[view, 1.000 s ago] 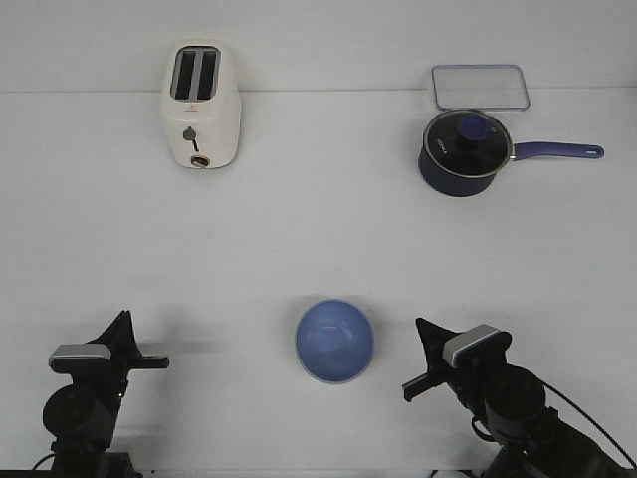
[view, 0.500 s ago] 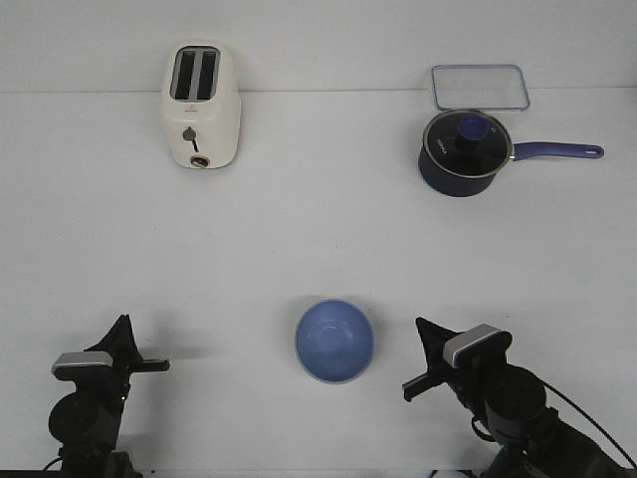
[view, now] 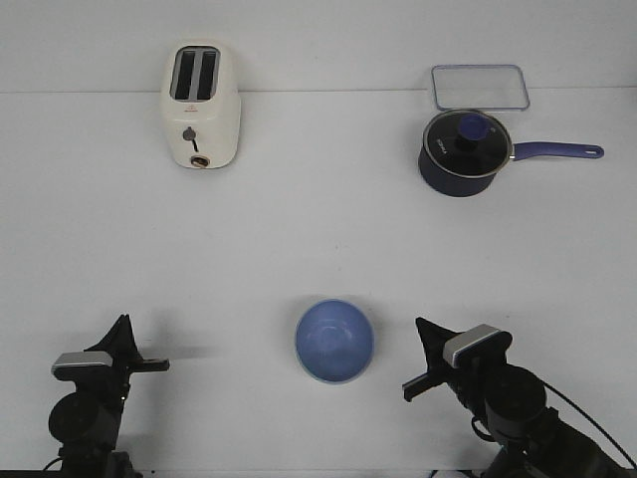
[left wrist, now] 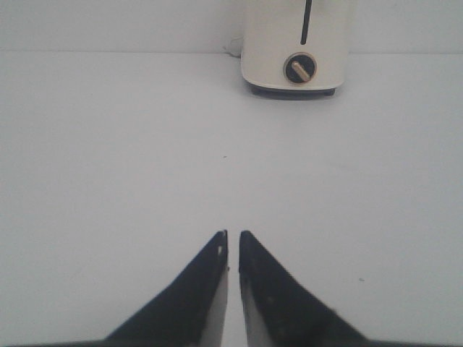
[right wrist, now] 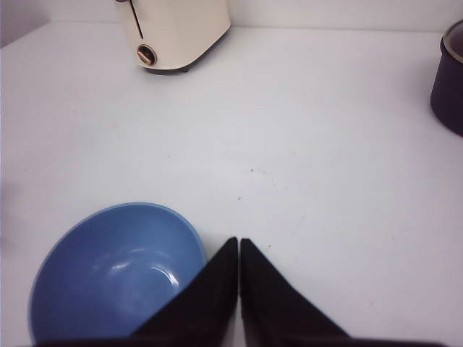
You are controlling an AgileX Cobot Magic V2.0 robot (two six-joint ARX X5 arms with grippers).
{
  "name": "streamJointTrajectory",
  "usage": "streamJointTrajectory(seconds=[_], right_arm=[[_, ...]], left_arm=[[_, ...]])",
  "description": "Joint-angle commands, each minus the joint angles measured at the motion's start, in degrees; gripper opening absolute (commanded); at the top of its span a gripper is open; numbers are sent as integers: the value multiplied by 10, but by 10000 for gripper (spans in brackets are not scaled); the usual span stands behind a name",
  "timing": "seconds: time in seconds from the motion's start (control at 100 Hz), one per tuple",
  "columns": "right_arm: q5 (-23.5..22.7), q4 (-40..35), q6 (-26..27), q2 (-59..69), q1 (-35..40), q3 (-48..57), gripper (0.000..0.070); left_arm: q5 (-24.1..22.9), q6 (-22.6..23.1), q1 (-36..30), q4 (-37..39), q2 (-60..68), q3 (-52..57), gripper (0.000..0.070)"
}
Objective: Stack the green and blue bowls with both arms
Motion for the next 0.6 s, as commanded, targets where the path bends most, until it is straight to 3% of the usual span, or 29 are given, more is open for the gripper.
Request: streamJointTrajectory(seconds=[0.0, 0.05, 0.16, 0.3, 0.46, 0.59], right_arm=[[0, 7, 3, 0, 5, 4, 5], [0, 7, 0, 0, 5, 4, 5], [11, 6, -78, -10, -46, 1, 5], [-76, 48, -134, -62, -206, -56, 5], [-150, 150, -178, -173, -391, -191, 5], [-172, 172, -179, -242, -465, -273, 5]], left_arm=[[1, -3, 0, 6, -1, -12, 12], [1, -3, 0, 6, -1, -12, 12], [1, -3, 0, 6, -1, -12, 12], [0, -3, 0, 6, -1, -12, 12], [1, -3, 0, 6, -1, -12, 12], [1, -3, 0, 6, -1, -12, 12]])
